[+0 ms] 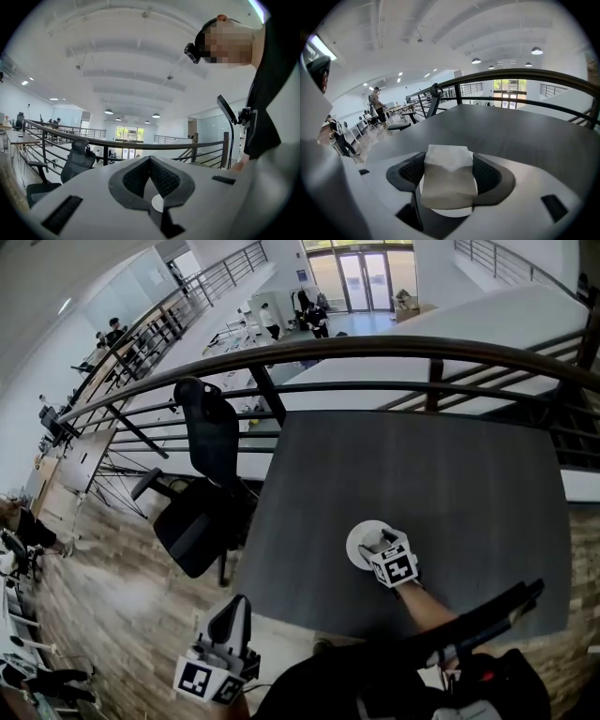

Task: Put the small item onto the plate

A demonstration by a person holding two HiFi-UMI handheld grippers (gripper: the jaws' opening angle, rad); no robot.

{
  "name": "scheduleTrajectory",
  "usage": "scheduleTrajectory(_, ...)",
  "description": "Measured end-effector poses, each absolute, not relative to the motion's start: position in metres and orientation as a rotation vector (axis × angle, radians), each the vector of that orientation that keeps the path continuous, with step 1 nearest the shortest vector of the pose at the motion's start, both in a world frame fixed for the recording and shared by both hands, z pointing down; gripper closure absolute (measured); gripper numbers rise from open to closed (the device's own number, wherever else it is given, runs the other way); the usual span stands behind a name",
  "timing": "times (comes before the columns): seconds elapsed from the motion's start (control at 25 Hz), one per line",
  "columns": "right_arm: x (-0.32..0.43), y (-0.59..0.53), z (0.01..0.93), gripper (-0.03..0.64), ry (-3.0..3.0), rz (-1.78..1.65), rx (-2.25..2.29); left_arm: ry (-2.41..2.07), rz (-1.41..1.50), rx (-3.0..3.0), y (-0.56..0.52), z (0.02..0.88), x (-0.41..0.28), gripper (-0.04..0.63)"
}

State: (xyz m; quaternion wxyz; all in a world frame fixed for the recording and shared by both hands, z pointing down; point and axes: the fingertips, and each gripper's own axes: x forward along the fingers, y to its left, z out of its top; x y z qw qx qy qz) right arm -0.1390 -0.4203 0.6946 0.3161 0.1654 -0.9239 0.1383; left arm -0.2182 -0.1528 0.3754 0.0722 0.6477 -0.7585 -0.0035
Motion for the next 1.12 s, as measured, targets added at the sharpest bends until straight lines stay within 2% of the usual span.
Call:
scheduleTrajectory(0.76,-0.153,-0.408,0.747,0.298,-2.312,0.323,0.283,-2.356,0.026,1.806,-0.143,0.373,-0.214,0.592)
scheduleTrajectory(1.12,-0.153,-0.41,0.76,0.298,-2.252,0.175,0.277,-2.358,0.029,1.791,-0.142,0.376,-0.22,0.592)
